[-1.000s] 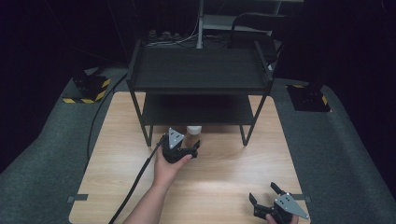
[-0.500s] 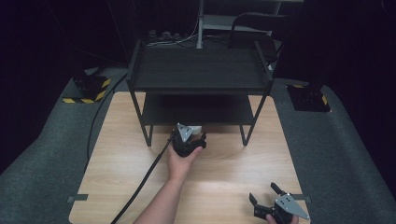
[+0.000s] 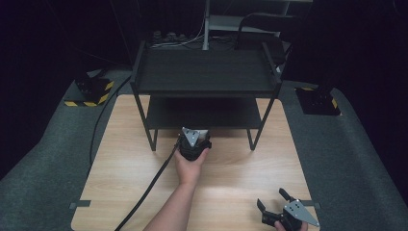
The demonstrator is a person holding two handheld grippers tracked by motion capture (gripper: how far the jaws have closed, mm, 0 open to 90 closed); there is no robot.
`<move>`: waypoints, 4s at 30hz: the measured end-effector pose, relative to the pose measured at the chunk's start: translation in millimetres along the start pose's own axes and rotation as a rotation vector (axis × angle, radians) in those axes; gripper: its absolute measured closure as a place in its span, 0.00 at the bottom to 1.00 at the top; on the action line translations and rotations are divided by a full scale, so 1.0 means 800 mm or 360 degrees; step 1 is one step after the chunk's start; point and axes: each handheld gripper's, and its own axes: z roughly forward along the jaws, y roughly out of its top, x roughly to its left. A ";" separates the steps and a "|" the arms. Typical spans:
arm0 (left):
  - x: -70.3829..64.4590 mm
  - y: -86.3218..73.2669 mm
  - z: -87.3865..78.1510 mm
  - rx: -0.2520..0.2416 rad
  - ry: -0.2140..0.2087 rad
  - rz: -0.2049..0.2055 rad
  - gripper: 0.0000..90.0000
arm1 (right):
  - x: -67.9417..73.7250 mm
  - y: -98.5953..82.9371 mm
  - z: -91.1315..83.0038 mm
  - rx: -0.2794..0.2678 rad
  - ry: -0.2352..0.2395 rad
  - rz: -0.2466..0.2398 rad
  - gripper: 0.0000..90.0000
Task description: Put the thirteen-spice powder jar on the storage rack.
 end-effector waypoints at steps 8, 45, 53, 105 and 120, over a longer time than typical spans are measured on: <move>0.002 0.001 -0.002 0.0001 -0.0009 0.0046 0.37 | -0.001 0.000 0.000 -0.0001 0.0002 0.0000 0.03; 0.033 -0.017 -0.058 -0.0037 -0.0145 0.0124 0.37 | 0.001 0.001 0.002 0.0010 0.0004 -0.0030 0.03; 0.048 -0.020 -0.073 -0.0046 -0.0166 0.0148 0.37 | 0.001 0.001 0.002 0.0011 0.0003 -0.0033 0.03; 0.074 0.061 -0.146 -0.0215 -0.0299 0.0176 0.37 | 0.003 0.002 0.003 0.0018 -0.0005 -0.0045 0.03; 0.069 0.130 -0.149 -0.0249 -0.0243 0.0217 0.37 | 0.003 0.002 0.003 0.0017 -0.0005 -0.0043 0.04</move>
